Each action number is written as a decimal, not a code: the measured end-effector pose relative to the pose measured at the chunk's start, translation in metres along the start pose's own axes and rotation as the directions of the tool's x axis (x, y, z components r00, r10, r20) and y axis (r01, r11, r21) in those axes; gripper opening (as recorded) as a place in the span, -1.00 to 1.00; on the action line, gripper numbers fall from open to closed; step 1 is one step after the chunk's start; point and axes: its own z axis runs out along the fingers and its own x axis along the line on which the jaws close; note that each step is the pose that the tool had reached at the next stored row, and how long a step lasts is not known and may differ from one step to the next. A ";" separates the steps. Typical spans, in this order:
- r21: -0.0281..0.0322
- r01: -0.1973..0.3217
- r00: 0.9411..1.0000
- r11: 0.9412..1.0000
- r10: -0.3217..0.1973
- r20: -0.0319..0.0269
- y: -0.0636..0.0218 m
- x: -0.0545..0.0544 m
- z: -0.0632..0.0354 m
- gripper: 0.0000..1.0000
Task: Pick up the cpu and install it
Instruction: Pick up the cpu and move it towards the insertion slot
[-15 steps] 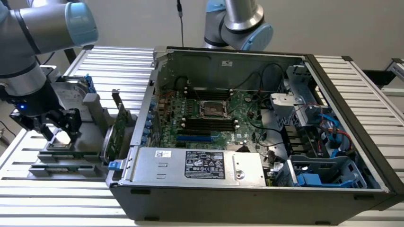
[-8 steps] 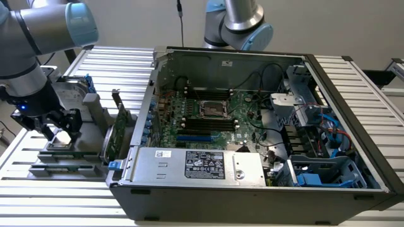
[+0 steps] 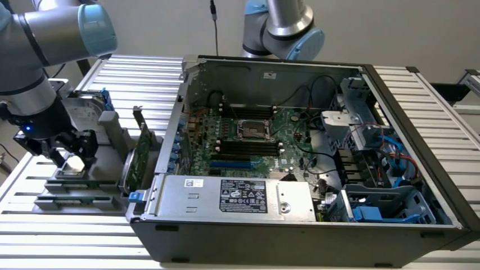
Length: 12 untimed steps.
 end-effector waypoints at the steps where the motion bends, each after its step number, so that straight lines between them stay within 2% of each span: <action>1: 0.000 0.000 1.000 1.000 0.000 0.000 0.0000 0.000 0.0001 0.31; 12: -0.001 -0.003 1.000 1.000 0.003 0.000 0.0000 0.000 0.0005 0.31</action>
